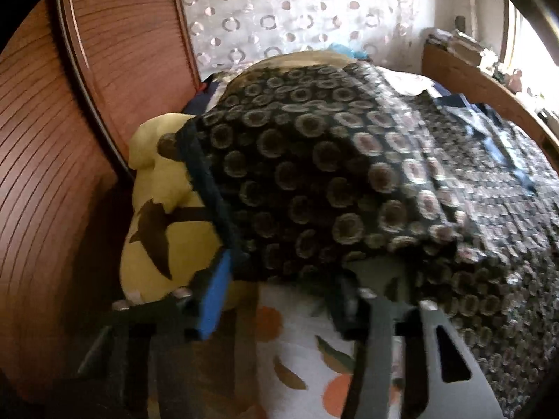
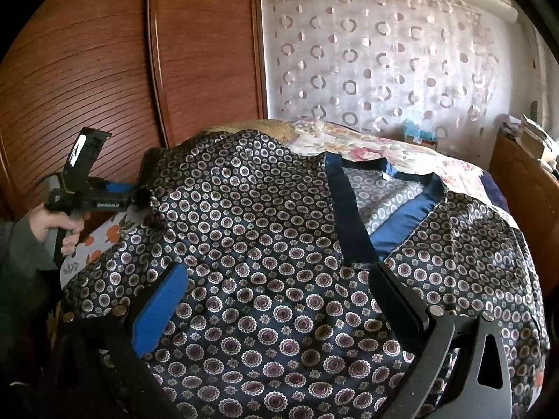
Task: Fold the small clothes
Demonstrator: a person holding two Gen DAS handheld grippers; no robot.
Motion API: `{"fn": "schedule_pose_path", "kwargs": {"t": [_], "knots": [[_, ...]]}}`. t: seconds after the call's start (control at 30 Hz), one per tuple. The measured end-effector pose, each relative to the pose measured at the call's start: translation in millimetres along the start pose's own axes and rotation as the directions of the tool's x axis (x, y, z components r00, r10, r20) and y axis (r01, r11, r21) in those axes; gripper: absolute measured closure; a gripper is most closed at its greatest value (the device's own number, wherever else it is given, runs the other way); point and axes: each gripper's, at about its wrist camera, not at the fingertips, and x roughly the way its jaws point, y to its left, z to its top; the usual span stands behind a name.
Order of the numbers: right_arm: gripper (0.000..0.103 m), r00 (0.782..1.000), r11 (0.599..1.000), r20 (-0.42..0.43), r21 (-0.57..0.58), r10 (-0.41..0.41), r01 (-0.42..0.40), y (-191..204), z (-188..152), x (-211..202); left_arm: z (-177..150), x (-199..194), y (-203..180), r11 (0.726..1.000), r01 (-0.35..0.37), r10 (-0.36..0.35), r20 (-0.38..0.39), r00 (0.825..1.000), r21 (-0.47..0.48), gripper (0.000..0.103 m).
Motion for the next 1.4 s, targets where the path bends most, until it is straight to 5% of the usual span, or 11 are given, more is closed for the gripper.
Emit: {"fn": "schedule_pose_path", "kwargs": {"t": [0.03,0.23,0.57,0.7,1.0,1.07,1.13,1.27,1.4], "knots": [[0.000,1.000,1.000,-0.004,-0.003,0.000,0.000,0,-1,1,2,-2,4,1.000,-0.007,0.007,0.020,1.000,-0.004,0.082],[0.000,1.000,1.000,-0.007,0.028,0.004,-0.003,-4,-5,2,19,-20,9,0.999,0.025,-0.023,0.089,0.996,-0.026,0.099],[0.000,1.000,0.996,0.016,0.083,-0.023,0.022,-22,-12,-17,64,-74,-47,0.989,0.126,-0.141,0.228,0.964,0.078,0.101],[0.000,0.999,0.993,0.022,0.111,-0.034,0.031,-31,-16,-22,73,-83,-86,0.964,0.211,-0.241,0.199,0.950,0.160,0.101],[0.000,0.999,0.990,0.015,0.137,-0.046,0.043,-33,-25,-26,65,-92,-118,0.934,0.294,-0.326,0.142,0.935,0.204,0.100],[0.000,0.999,0.989,0.011,0.140,-0.043,0.041,-36,-23,-28,62,-99,-120,0.935,0.295,-0.326,0.150,0.933,0.197,0.089],[0.000,0.999,0.989,0.011,0.144,-0.037,0.035,-37,-22,-28,60,-107,-115,0.934,0.300,-0.333,0.173,0.927,0.193,0.065],[0.000,1.000,0.988,0.018,0.151,-0.021,0.018,-42,-13,-25,57,-129,-100,0.940,0.294,-0.329,0.225,0.917,0.173,0.056],[0.000,0.999,0.995,0.035,0.103,-0.015,0.011,-36,0,-22,50,-148,-82,0.951,0.269,-0.301,0.268,0.915,0.149,0.035]]}}
